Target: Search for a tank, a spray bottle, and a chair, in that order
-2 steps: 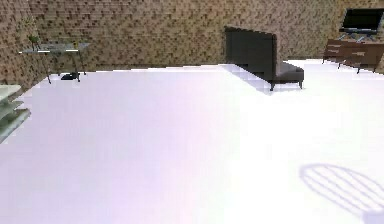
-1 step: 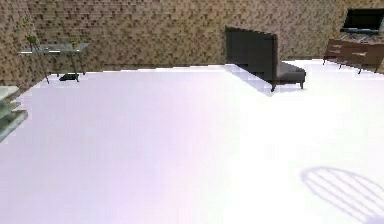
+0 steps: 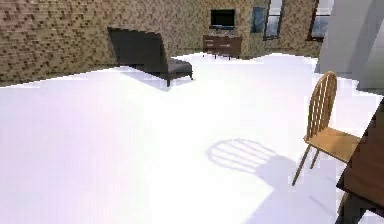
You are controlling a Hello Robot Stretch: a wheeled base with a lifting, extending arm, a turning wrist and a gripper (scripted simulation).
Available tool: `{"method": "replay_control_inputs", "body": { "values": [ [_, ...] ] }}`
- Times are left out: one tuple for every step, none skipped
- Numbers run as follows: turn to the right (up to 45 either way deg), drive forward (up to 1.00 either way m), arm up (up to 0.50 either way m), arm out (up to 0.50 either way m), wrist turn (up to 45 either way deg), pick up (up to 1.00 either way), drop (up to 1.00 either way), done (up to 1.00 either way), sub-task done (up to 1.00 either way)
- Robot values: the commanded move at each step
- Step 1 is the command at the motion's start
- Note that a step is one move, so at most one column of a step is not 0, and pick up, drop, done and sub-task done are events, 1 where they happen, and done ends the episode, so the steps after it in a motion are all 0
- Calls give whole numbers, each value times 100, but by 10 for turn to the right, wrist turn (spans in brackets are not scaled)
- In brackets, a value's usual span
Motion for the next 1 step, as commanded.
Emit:
{"method": "replay_control_inputs", "body": {
  "values": [
    [0,10,0,0,0,0,0,0,0]
  ]
}}
